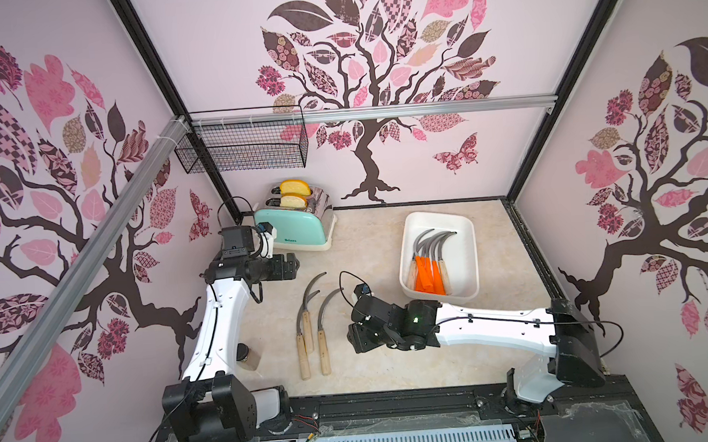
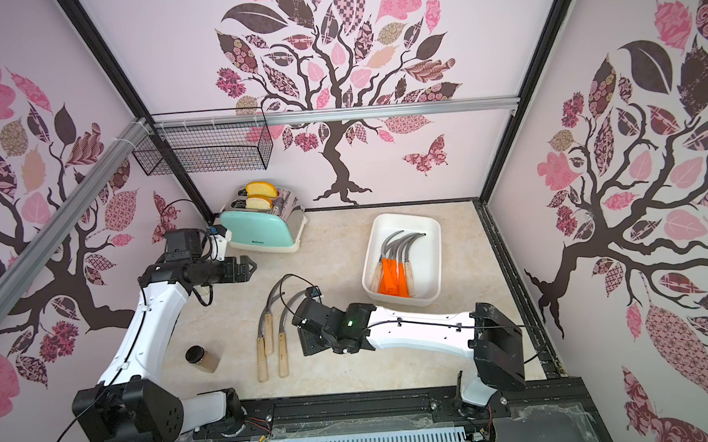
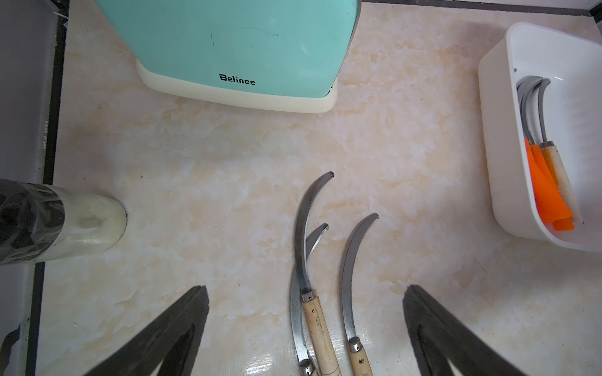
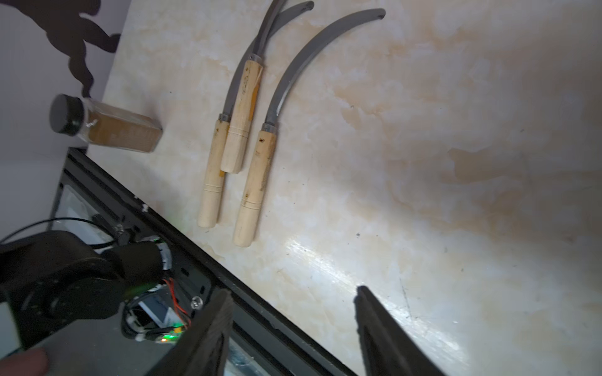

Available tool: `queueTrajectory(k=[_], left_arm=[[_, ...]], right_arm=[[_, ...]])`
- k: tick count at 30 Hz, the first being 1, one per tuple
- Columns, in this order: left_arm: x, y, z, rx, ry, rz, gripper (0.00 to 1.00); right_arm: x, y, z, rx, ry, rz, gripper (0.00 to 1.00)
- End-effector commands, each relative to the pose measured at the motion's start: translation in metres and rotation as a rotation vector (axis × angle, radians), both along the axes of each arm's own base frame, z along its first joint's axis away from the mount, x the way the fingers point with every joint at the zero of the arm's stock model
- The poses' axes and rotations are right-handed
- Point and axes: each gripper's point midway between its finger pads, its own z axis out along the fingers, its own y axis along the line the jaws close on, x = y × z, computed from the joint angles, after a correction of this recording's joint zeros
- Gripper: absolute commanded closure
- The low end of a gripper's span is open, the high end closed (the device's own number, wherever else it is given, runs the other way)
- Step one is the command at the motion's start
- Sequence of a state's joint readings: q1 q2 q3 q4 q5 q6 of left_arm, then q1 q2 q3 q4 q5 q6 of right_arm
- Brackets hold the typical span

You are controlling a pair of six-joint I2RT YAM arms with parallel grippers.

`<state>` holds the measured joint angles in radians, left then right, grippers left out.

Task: Put small sickles into storage boxes
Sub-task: Pick up the sickle at the center of the board.

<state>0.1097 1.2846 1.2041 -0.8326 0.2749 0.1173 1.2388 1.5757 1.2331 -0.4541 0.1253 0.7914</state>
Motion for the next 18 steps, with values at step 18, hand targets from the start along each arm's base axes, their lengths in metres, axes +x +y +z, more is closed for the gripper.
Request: queueTrajectory(k=[18], left_arm=[[-0.001,0.002,0.027,0.013,-0.068,0.003,0.02]], right_arm=[[-0.011,-0.033,0.015,0.304,0.084,-0.076,0.0]])
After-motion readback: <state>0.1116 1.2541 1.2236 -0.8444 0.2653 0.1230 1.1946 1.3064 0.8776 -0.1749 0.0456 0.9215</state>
